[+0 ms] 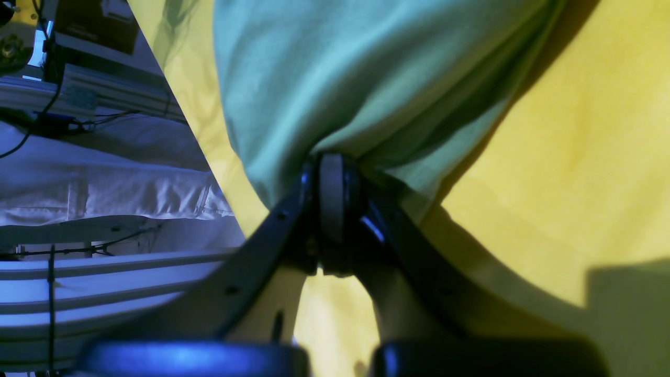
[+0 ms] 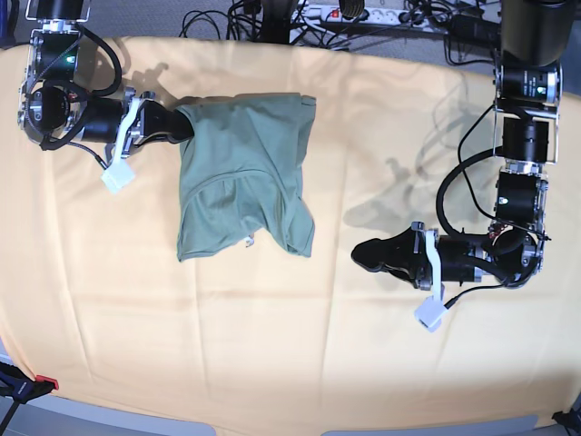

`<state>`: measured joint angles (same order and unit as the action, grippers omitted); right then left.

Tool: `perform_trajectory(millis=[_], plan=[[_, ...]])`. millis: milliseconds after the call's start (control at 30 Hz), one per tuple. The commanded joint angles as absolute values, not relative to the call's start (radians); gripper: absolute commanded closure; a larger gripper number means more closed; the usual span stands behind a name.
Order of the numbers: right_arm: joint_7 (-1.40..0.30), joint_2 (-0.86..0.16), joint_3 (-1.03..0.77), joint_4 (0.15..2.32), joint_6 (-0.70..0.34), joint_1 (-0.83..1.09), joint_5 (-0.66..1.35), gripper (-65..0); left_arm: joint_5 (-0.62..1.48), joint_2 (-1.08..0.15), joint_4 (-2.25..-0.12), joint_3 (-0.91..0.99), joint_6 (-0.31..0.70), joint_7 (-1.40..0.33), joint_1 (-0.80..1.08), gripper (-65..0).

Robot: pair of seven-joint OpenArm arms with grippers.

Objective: Fold the T-shirt properly

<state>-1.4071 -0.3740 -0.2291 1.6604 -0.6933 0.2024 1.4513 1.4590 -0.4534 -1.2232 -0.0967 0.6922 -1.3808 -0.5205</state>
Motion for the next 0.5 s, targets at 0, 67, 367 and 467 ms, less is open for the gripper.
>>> perform_trajectory(millis=[0,67,367,467], plan=[[-1.396,-0.388,-0.237,1.676,-0.698,0.194,1.484,0.0,1.484,-0.457,-1.24,-0.088,0.698,-1.37,-0.546,0.0],[-1.396,-0.388,-0.237,1.676,-0.698,0.194,1.484,0.0,1.484,-0.458,-1.24,-0.088,0.698,-1.37,-0.543,0.0],[-1.396,-0.388,-0.283,1.676,-0.698,0.145,1.484,0.0,1.484,-0.471,-1.24,-0.088,0.698,-1.37,-0.541,0.0],[-1.396,-0.388,-0.373,1.676,-0.698,0.083,1.484,0.0,1.484,-0.471,-1.24,-0.088,0.698,-1.37,-0.54,0.0]])
